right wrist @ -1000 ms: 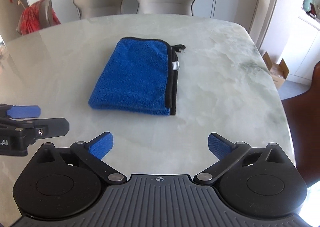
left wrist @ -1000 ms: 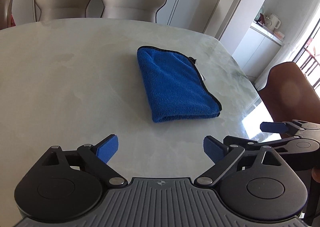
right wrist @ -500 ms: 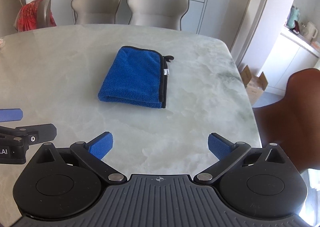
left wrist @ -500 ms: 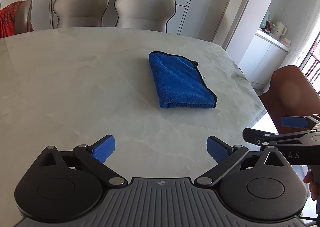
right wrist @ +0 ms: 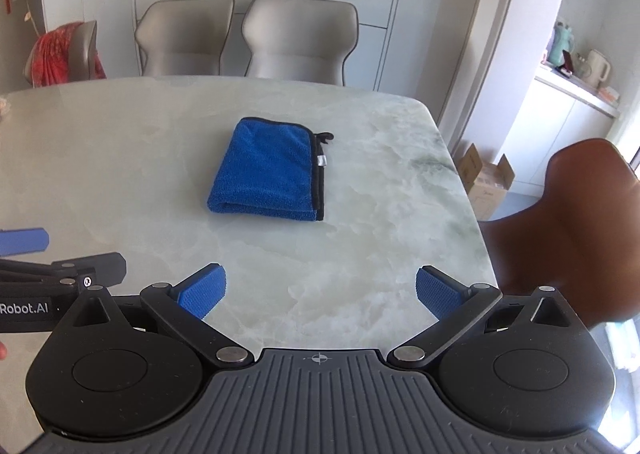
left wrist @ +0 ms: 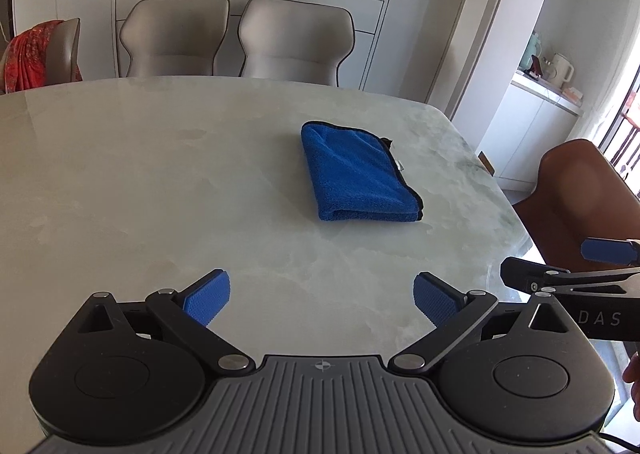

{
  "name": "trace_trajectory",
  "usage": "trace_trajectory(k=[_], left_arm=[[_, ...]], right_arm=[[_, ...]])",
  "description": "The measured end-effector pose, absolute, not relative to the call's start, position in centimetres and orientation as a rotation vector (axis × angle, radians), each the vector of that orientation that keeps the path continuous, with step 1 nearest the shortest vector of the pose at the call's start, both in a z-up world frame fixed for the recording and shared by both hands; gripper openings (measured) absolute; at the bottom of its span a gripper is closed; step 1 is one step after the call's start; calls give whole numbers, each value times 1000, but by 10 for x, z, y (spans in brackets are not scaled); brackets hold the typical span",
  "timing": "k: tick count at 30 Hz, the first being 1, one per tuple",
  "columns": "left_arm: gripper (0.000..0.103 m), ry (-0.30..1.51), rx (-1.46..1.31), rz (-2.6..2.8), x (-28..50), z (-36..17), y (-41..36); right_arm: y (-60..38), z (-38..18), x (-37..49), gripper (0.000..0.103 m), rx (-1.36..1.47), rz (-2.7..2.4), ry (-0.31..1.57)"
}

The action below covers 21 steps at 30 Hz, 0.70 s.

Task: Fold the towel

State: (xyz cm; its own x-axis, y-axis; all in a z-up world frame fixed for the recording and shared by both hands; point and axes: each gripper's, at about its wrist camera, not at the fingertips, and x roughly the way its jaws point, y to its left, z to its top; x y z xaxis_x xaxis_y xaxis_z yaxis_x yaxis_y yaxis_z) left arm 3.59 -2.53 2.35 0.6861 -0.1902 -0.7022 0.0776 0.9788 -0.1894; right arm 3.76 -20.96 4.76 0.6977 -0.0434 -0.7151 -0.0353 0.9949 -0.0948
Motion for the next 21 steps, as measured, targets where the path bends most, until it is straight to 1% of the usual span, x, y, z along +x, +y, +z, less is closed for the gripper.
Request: trace_trajectory(k=[10,21], left_arm=[[101,811,-160,-132,28,25,-24],[101,810,-134,-129,26,27,-28]], right_arm=[[-200,57,21,102,-125,-58,750],[-202,56,17,102,-101,-76,746]])
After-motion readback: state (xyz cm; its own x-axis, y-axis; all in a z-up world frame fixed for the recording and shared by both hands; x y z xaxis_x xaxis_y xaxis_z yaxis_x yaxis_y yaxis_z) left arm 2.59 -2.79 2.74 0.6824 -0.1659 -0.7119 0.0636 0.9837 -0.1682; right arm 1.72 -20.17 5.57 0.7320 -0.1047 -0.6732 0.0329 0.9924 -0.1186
